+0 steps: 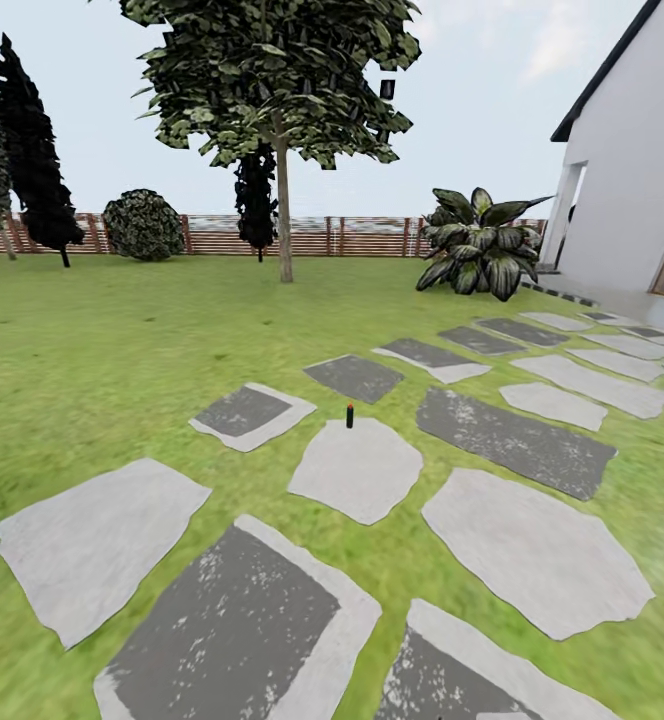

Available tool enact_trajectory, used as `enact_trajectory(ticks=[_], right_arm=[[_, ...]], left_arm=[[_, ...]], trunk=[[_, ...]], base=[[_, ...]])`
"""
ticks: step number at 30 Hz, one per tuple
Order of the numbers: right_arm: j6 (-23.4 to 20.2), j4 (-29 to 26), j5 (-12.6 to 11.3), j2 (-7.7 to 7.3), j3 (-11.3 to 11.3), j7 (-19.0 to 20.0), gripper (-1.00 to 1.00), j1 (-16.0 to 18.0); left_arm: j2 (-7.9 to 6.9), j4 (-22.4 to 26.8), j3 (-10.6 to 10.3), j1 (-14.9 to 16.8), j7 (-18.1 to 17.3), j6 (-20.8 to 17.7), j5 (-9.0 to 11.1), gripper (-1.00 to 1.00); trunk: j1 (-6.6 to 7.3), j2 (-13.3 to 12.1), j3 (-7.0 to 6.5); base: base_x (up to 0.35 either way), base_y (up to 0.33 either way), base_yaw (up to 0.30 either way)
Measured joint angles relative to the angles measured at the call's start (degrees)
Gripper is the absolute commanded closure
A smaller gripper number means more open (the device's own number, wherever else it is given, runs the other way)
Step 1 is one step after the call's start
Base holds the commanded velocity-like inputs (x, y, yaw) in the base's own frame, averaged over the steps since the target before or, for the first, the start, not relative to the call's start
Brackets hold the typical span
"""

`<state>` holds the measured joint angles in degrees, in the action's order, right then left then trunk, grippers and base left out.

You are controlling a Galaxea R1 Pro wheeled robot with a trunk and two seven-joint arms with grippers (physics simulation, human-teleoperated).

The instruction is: In the garden, pick up the pesticide atomizer on the floor and spray pesticide onto both trees until each tree trunk is fully covered.

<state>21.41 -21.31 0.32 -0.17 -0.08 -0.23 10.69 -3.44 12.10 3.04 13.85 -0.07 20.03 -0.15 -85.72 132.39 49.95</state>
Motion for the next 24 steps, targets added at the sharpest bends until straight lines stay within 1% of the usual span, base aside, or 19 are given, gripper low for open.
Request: enact_trajectory(ticks=[8, 17, 24], right_arm=[[0.3, 0.0, 0.0, -0.02, 0.0, 0.0, -1.0, 0.0], [1.2, 0.0, 0.0, -0.41, -0.1, 0.0, -1.0, 0.0], [1.3, -0.1, -0.1, -0.34, -0.1, 0.0, -1.0, 0.0]], left_arm=[[0.0, 0.1, 0.0, 0.0, 0.0, 0.0, 0.0, -1.0], [0.0, 0.1, 0.0, 0.0, 0.0, 0.0, 0.0, -1.0], [0.0, 0.1, 0.0, 0.0, 0.0, 0.0, 0.0, -1.0]], trunk=[[0.0, 0.0, 0.0], [0.0, 0.0, 0.0], [0.0, 0.0, 0.0]], base=[[0.333, 0.0, 0.0], [0.333, 0.0, 0.0], [0.333, 0.0, 0.0]])
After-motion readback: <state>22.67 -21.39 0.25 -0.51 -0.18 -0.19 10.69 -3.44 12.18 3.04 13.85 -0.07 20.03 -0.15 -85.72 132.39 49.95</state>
